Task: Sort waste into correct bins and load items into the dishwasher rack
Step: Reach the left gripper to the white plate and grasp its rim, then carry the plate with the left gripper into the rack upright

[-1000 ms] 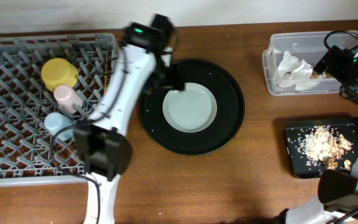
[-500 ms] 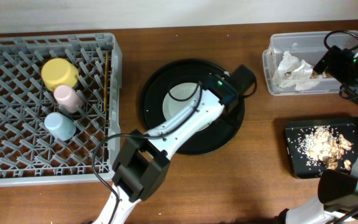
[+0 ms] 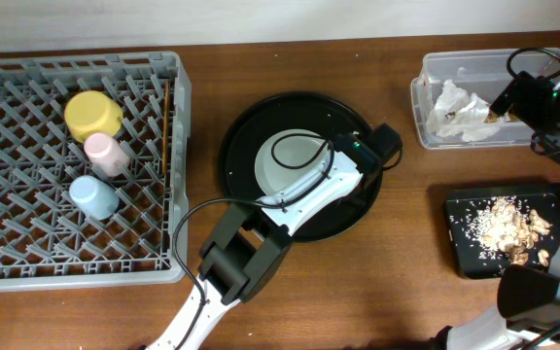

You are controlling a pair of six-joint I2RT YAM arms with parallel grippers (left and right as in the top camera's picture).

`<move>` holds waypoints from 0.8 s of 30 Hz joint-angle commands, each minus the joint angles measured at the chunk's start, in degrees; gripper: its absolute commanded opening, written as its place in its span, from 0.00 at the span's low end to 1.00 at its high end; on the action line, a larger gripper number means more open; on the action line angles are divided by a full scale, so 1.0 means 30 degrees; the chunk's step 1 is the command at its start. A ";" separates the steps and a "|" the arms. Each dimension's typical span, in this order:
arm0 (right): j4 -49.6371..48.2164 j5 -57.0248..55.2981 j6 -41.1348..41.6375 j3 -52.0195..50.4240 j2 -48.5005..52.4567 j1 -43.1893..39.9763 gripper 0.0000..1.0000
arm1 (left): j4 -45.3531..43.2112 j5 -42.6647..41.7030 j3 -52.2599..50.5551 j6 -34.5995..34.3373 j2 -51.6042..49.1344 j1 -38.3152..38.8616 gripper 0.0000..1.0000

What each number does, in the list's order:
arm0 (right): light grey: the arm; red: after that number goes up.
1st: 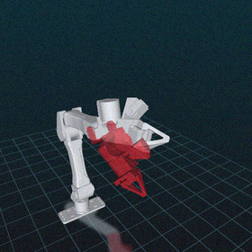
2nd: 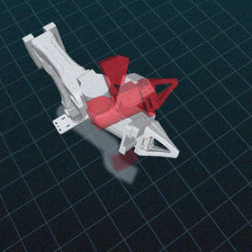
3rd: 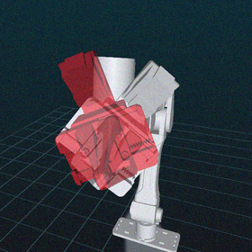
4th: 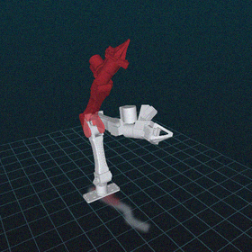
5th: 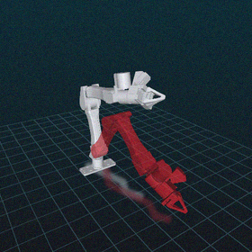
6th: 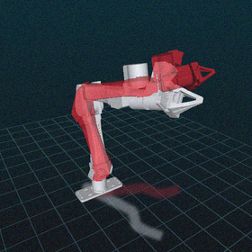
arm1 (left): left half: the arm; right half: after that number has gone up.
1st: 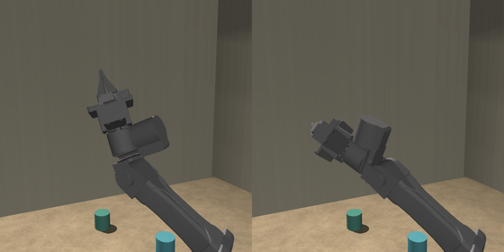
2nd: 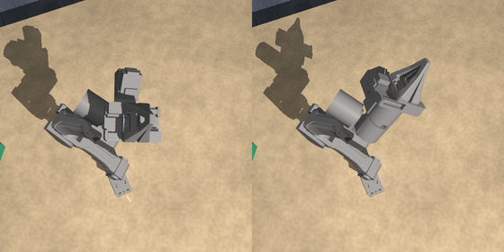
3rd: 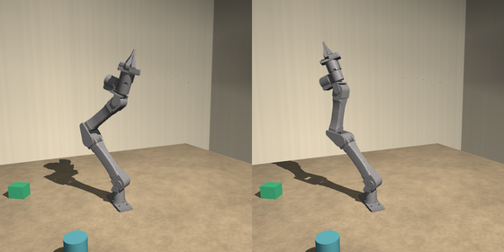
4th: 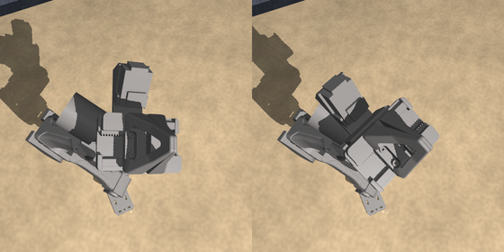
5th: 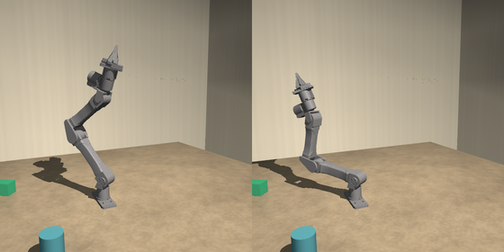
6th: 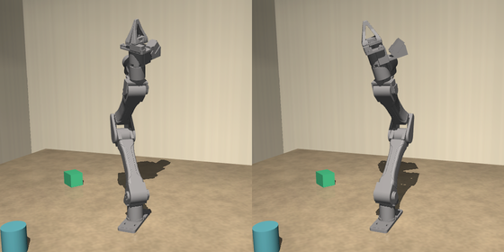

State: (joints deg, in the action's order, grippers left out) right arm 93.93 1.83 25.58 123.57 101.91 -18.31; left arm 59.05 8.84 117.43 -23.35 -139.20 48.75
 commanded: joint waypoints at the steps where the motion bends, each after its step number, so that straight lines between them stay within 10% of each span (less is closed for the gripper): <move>1: 0.0051 0.0102 0.0146 0.0029 0.0029 -0.0029 0.98 | 0.0058 0.0590 -0.0124 0.0080 -0.0488 0.0073 0.34; 5: 0.0051 0.0102 0.0146 0.0029 0.0029 -0.0029 0.98 | 0.1202 0.2004 0.0466 0.0087 -0.0393 0.0029 0.01; 14: 0.0051 0.0102 0.0138 0.0029 0.0029 -0.0029 0.98 | 0.9515 0.1792 1.1380 0.1093 -0.0168 -0.3665 0.01; 24: 0.0051 0.0102 0.0146 0.0029 0.0029 -0.0029 0.98 | 0.8750 -1.7296 1.5861 0.6885 -0.0204 -1.5482 0.01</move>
State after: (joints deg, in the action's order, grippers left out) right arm 94.11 1.87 25.54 123.55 101.91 -18.31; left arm 86.76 -28.03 164.57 -6.17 -140.49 7.94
